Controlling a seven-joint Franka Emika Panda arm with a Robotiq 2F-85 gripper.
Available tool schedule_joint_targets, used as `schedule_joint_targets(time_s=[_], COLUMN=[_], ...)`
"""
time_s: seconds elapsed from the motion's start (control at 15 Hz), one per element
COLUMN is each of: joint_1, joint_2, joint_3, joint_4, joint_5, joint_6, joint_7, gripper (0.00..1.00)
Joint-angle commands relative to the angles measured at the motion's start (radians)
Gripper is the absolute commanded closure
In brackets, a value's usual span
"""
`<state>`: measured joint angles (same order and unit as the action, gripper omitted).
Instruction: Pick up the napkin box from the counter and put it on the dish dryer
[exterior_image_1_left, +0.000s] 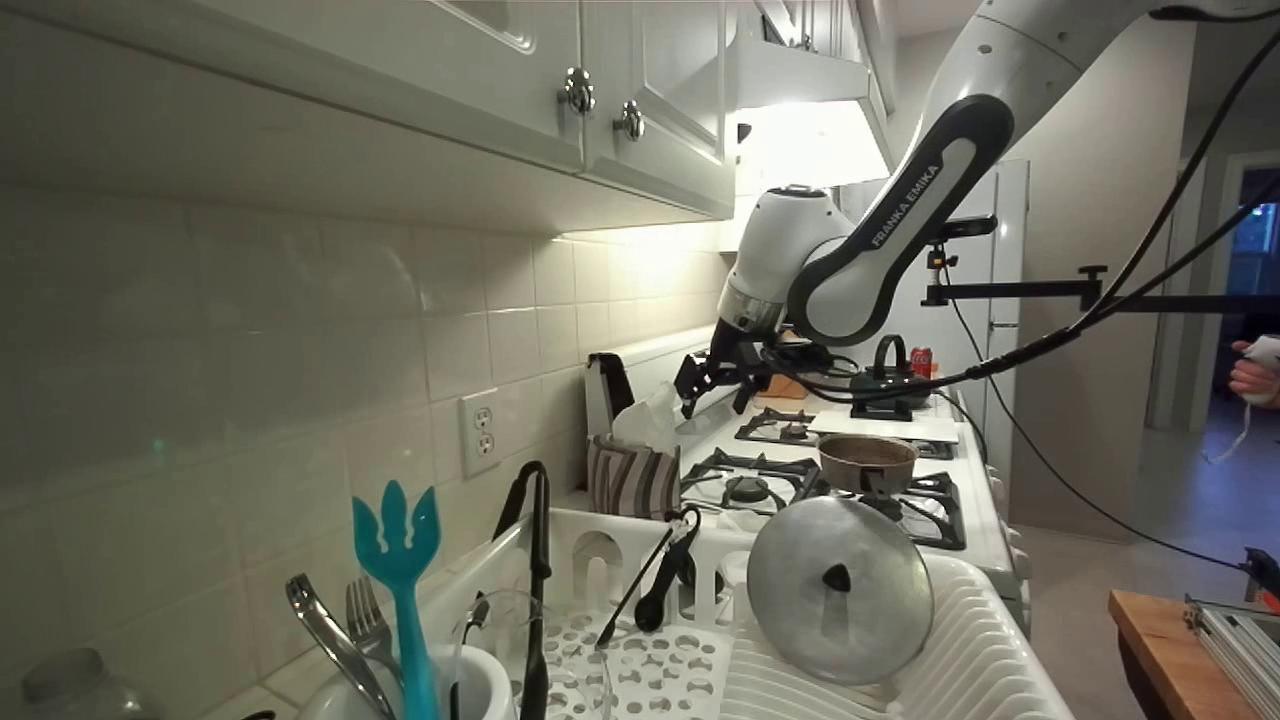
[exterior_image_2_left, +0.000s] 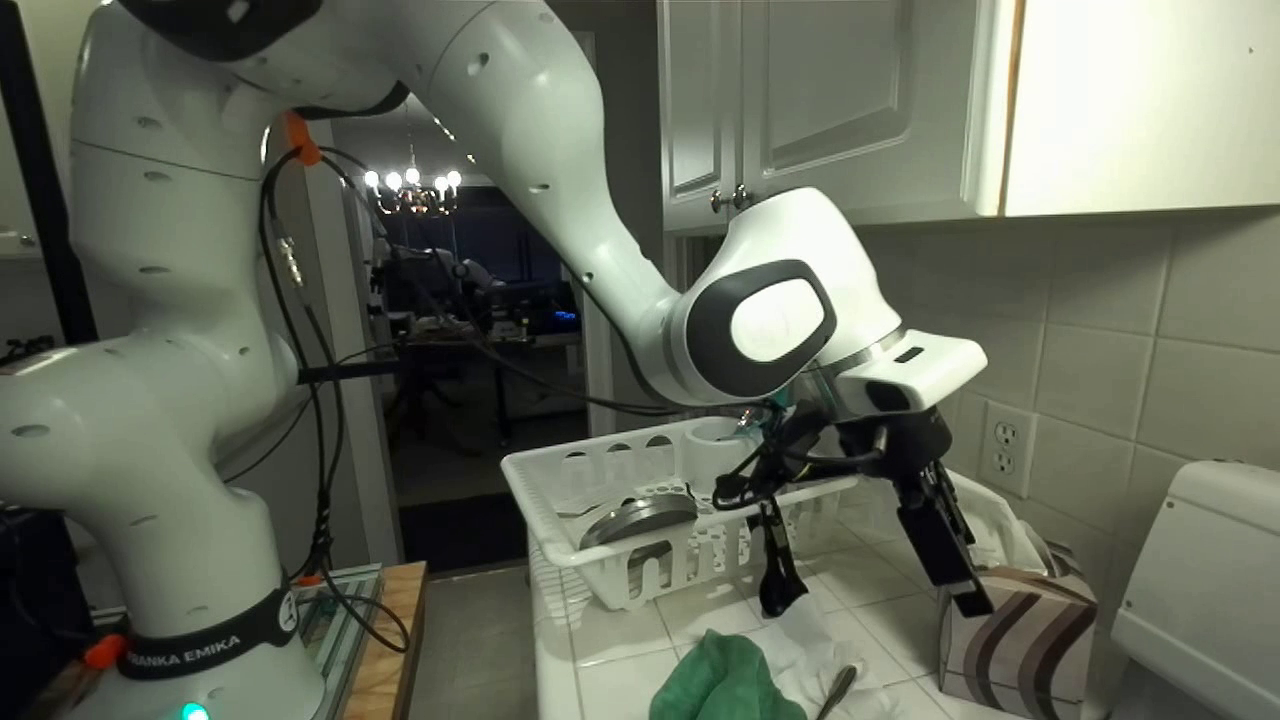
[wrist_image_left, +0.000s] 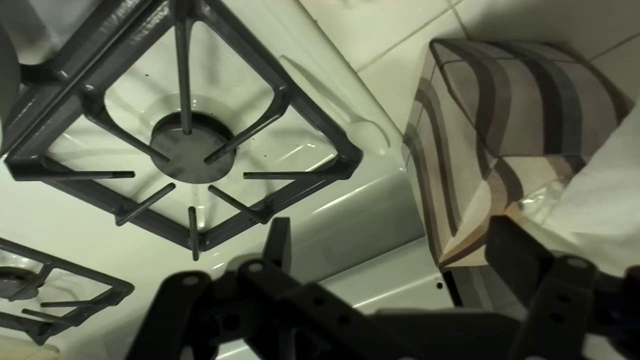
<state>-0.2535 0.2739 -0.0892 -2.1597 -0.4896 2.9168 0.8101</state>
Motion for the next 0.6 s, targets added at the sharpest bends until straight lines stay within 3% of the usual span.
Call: schedule_joint_targets(time_s=[0.0,0.53], joint_1=[0.013,0.043], joint_2=[0.081,0.256], joint_3=[0.013,-0.009], joint_4=[0.075,0.280], joint_5=[0.020,0.014], joint_6=[0.059,0.011], joint_7=[0.045,0.115], gripper=[0.00,0.00])
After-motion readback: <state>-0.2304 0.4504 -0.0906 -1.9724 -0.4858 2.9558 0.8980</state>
